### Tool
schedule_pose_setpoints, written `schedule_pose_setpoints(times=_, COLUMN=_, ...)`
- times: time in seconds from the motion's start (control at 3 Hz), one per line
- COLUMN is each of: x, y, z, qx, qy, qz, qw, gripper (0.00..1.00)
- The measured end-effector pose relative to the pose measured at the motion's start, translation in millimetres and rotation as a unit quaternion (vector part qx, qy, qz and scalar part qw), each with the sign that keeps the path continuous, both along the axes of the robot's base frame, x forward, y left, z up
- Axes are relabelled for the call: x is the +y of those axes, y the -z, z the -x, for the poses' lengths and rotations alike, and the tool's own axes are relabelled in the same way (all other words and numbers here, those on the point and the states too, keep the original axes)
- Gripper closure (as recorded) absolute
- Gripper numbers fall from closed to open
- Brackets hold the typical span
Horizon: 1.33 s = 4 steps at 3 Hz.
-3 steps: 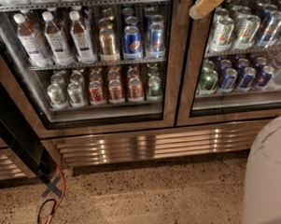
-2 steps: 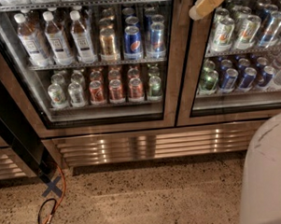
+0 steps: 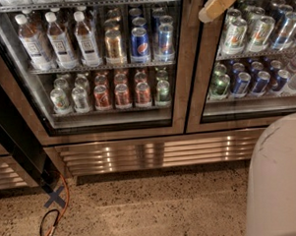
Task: Open left fridge door
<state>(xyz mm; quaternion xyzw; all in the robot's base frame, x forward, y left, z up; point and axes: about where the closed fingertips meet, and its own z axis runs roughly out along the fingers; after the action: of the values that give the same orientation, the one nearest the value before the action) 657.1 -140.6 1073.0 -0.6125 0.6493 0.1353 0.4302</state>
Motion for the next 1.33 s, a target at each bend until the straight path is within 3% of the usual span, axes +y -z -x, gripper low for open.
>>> schedule_pose_setpoints(times=0.67, x=-3.5, y=2.2, z=-2.7, qx=0.003, qy=-0.005, qz=-0.004, qw=1.0000, gripper=0.00)
schedule_pose_setpoints(times=1.0, x=0.9, y=9.2, z=-7.1, qx=0.016, qy=-0.039, qz=-0.087, qw=0.9954, gripper=0.00)
schedule_pose_setpoints(times=1.33, x=0.4, y=9.9, z=-8.9, qx=0.015, qy=-0.038, qz=-0.088, qw=0.9953, gripper=0.00)
